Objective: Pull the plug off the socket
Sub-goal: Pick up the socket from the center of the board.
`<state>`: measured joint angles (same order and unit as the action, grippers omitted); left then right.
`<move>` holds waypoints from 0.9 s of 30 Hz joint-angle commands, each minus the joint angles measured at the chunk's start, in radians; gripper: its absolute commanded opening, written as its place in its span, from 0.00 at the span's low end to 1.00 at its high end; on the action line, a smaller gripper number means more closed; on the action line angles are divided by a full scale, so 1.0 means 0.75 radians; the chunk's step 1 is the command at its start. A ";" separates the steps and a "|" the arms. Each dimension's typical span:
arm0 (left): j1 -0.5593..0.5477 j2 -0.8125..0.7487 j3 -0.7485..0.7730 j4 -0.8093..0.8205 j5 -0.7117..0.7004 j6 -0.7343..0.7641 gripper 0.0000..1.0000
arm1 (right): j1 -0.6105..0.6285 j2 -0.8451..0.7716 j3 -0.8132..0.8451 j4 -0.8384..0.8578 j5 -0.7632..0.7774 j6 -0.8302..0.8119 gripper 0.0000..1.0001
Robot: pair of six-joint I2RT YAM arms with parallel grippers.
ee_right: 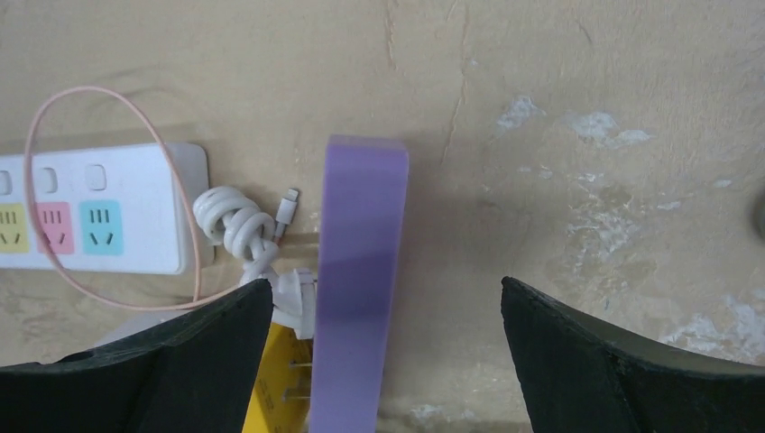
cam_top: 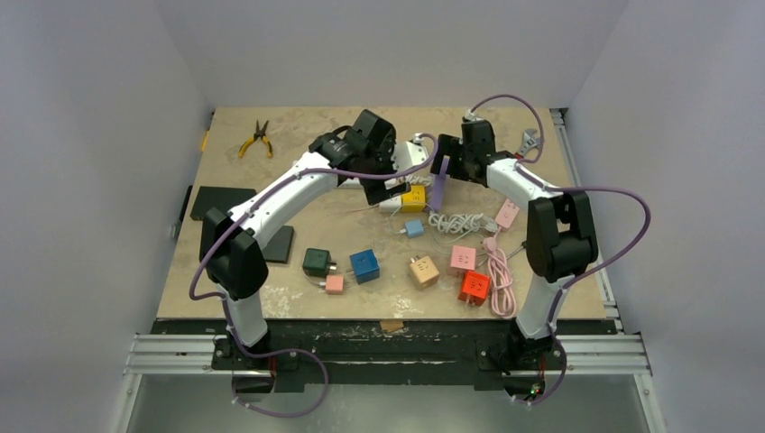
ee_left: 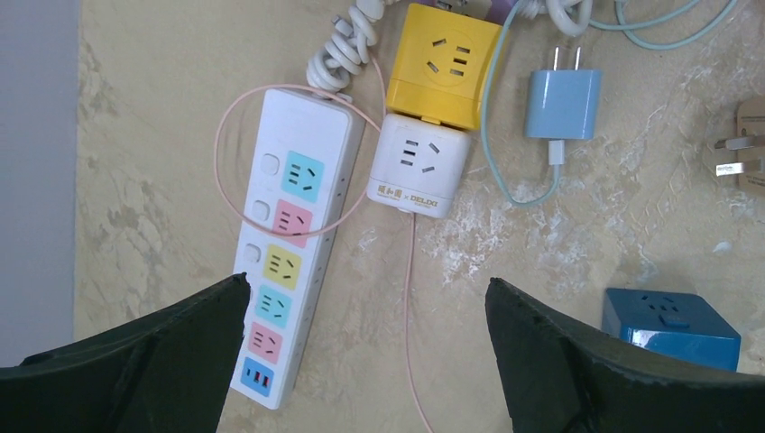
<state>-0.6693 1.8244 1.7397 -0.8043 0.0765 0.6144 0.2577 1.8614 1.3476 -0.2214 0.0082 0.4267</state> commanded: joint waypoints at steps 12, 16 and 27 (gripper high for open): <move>-0.024 -0.043 0.057 0.054 -0.054 0.052 1.00 | 0.014 0.166 -0.012 0.239 -0.047 0.126 0.67; -0.032 -0.039 0.043 0.087 -0.054 0.071 1.00 | 0.016 0.197 -0.043 0.306 -0.074 0.171 0.52; -0.089 0.092 0.132 0.155 -0.066 0.166 1.00 | 0.013 0.046 -0.093 0.354 -0.226 0.233 0.00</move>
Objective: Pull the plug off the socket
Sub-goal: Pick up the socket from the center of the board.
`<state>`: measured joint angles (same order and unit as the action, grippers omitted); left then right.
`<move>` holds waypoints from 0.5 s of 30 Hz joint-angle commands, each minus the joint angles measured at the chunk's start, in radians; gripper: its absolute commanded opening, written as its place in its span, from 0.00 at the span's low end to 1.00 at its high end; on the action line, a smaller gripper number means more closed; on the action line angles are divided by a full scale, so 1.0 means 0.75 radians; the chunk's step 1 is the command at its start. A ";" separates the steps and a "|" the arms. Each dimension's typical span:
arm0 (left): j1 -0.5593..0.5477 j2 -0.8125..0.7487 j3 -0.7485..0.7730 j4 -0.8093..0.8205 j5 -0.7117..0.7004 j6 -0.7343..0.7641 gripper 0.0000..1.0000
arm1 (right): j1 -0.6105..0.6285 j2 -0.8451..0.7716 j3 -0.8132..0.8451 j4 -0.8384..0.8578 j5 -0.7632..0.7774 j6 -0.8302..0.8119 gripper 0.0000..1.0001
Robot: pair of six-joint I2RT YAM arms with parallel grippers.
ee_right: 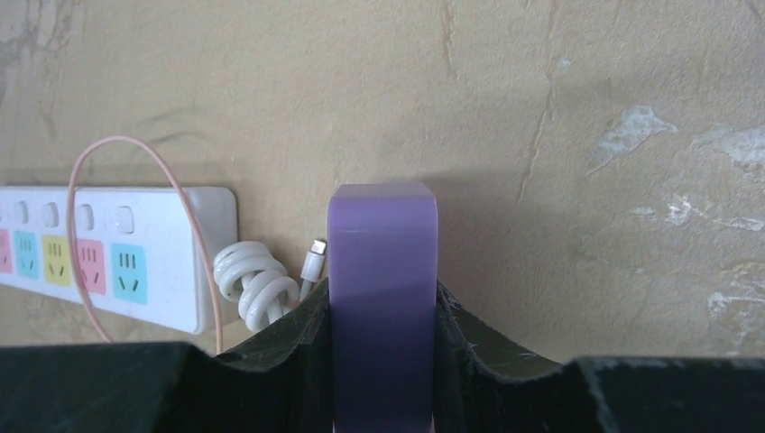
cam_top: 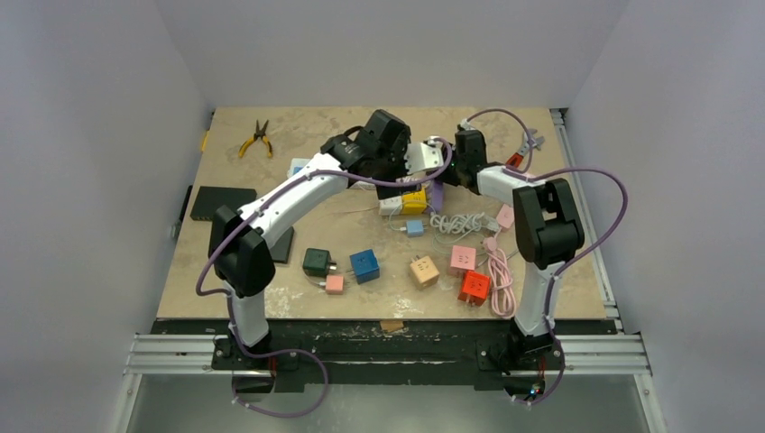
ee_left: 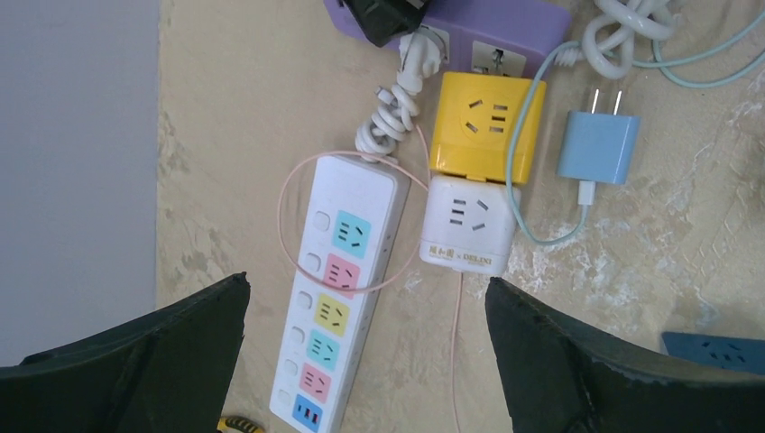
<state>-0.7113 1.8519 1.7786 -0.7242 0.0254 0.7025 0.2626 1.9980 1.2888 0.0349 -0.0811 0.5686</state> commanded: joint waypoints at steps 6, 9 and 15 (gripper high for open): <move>-0.097 0.110 0.077 0.067 0.005 0.066 1.00 | 0.006 -0.252 -0.017 -0.023 -0.175 0.083 0.00; -0.106 0.118 0.074 0.081 0.011 0.062 1.00 | -0.003 -0.299 -0.014 -0.045 -0.187 0.087 0.00; -0.107 0.071 0.018 0.078 0.094 0.107 1.00 | -0.011 -0.314 -0.002 -0.043 -0.262 0.119 0.00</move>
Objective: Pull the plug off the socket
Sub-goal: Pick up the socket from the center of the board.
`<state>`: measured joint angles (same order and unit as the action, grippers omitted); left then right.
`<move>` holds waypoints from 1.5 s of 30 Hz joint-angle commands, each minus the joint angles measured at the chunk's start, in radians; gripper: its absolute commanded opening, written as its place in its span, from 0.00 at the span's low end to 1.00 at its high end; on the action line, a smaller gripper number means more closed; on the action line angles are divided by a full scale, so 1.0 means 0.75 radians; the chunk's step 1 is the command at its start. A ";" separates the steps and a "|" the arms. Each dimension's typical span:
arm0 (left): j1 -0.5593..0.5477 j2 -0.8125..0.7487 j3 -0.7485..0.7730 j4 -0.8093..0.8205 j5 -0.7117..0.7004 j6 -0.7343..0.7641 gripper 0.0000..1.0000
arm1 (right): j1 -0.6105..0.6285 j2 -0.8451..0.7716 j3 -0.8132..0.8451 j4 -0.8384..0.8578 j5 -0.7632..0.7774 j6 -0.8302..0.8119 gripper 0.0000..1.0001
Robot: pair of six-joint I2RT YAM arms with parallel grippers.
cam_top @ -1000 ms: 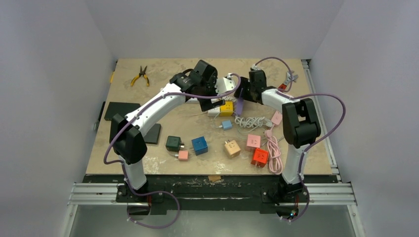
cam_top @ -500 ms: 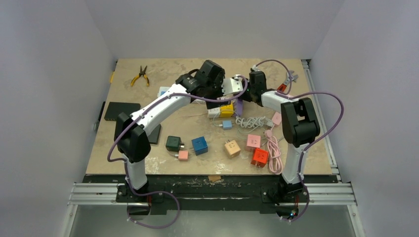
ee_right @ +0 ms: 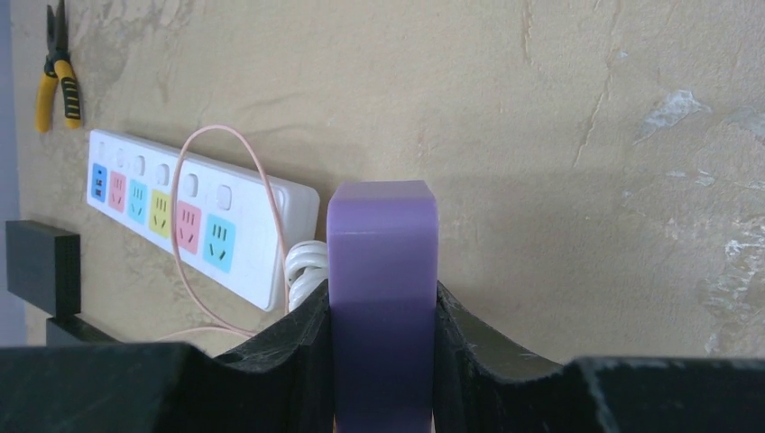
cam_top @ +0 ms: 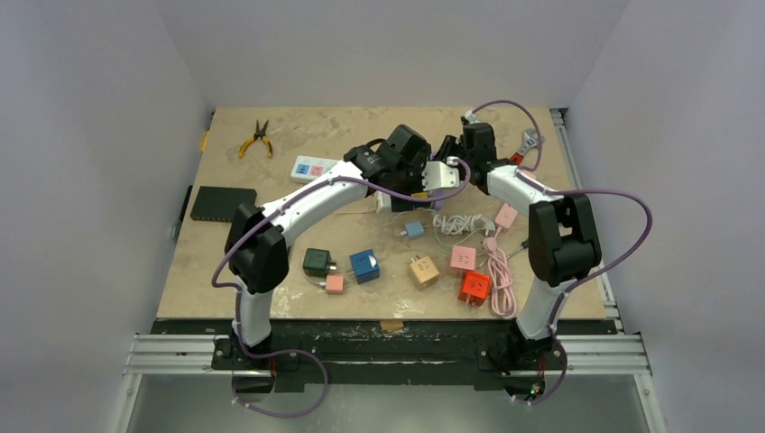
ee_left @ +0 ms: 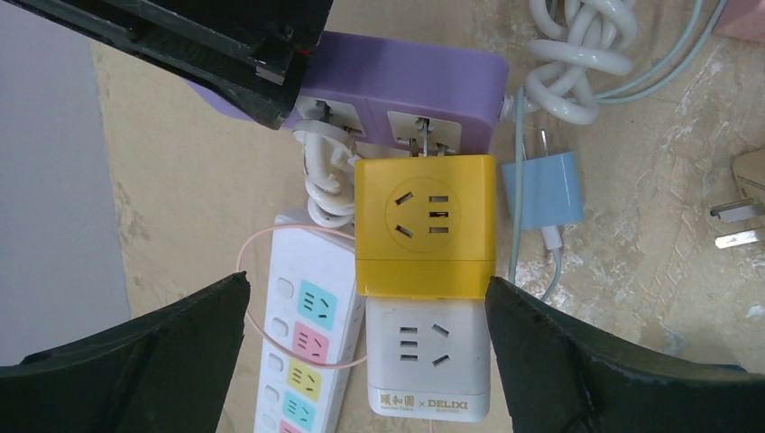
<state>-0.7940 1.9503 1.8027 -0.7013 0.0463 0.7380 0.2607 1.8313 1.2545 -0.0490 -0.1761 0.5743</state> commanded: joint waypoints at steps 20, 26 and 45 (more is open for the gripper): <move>-0.024 -0.012 0.078 -0.163 0.126 0.108 1.00 | -0.008 -0.177 0.104 0.067 -0.211 0.153 0.00; -0.053 -0.001 0.074 -0.187 0.072 0.094 1.00 | -0.008 -0.185 0.115 0.067 -0.226 0.174 0.00; -0.043 0.104 0.215 -0.363 0.044 0.039 0.53 | -0.006 -0.290 0.053 0.118 -0.234 0.155 0.00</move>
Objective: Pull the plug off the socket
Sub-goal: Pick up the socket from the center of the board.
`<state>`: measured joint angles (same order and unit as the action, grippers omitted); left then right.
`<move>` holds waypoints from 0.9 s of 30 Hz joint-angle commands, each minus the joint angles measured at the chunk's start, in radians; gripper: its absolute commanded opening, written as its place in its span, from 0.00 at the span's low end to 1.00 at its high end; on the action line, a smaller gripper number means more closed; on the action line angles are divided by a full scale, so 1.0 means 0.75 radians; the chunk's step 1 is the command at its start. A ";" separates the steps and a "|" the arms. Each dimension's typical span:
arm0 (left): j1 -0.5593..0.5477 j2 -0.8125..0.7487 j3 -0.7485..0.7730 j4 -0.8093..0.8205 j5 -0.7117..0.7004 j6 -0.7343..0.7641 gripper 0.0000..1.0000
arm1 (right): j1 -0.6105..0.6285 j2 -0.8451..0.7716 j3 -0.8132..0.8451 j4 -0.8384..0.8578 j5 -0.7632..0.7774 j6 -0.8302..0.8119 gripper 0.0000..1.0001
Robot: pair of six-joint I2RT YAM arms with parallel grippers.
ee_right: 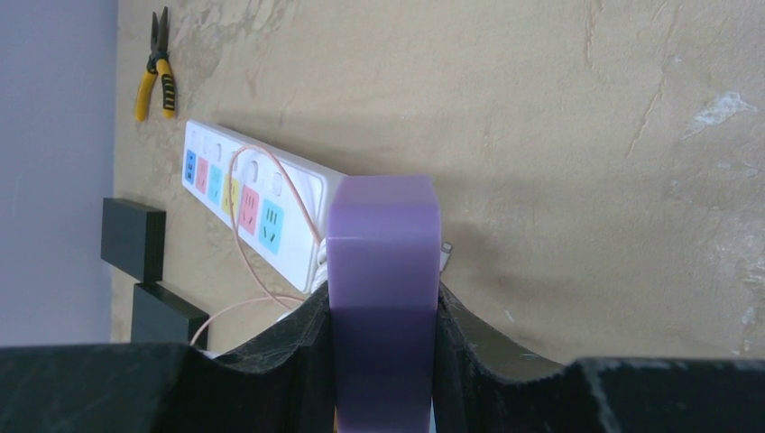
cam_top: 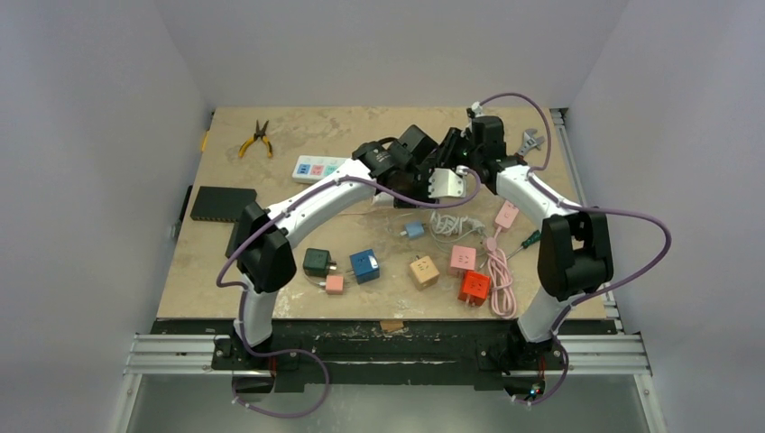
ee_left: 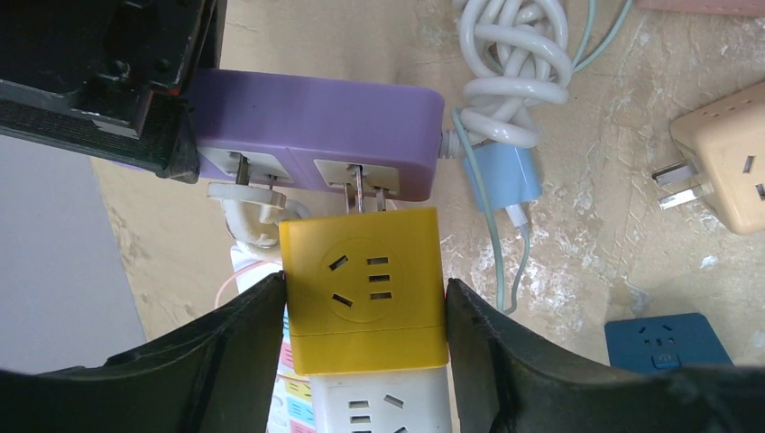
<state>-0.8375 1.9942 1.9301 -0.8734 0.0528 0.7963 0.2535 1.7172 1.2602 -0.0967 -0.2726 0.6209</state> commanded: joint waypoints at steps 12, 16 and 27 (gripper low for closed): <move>0.016 0.126 0.193 -0.305 0.022 -0.034 0.85 | 0.016 -0.181 0.029 0.221 -0.133 0.093 0.00; 0.015 0.147 0.223 -0.320 0.012 -0.014 0.71 | 0.016 -0.182 0.030 0.225 -0.144 0.094 0.00; 0.028 0.128 0.247 -0.314 -0.093 0.036 0.00 | 0.017 -0.122 0.037 0.161 -0.081 -0.025 0.00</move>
<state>-0.8249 2.1067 2.1006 -1.0832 0.0185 0.7986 0.2626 1.6676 1.2411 -0.0834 -0.3058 0.6109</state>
